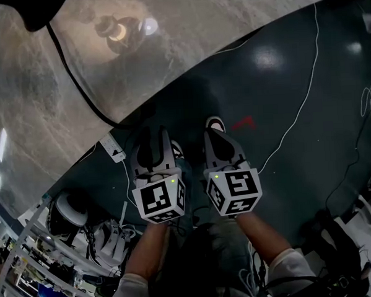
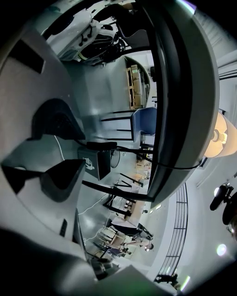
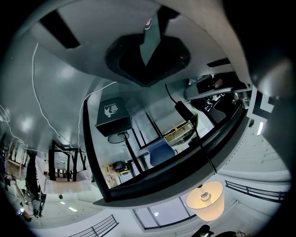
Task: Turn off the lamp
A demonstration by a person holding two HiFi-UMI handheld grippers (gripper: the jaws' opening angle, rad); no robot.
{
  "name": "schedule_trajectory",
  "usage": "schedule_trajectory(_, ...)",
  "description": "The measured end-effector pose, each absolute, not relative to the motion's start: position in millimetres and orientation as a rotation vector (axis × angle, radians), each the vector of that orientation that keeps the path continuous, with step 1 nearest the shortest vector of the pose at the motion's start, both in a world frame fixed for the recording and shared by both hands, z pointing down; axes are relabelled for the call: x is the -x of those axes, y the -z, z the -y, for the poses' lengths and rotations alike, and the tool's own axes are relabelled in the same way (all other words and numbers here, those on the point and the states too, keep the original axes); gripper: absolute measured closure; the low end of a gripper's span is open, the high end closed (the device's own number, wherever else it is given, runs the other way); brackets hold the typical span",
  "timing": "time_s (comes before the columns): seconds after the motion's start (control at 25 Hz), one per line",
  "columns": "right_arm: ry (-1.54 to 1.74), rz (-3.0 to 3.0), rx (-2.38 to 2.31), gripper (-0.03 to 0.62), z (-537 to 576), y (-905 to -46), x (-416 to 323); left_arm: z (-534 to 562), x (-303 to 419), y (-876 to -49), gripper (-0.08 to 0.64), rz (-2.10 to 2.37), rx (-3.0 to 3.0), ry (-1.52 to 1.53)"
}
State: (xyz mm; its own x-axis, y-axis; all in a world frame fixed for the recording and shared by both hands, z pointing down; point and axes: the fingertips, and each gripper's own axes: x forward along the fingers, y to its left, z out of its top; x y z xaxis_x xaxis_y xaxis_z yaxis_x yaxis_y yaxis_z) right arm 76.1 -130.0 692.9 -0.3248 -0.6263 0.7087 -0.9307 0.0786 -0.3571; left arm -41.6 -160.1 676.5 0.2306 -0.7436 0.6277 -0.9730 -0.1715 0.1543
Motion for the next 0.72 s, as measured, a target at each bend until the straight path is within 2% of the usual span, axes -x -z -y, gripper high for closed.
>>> schedule_trajectory(0.72,-1.149,1.976,-1.559,0.592,129.0,-692.3,-88.5,190.5,41.6,-672.6,0.442,1.623,-1.955,-0.538)
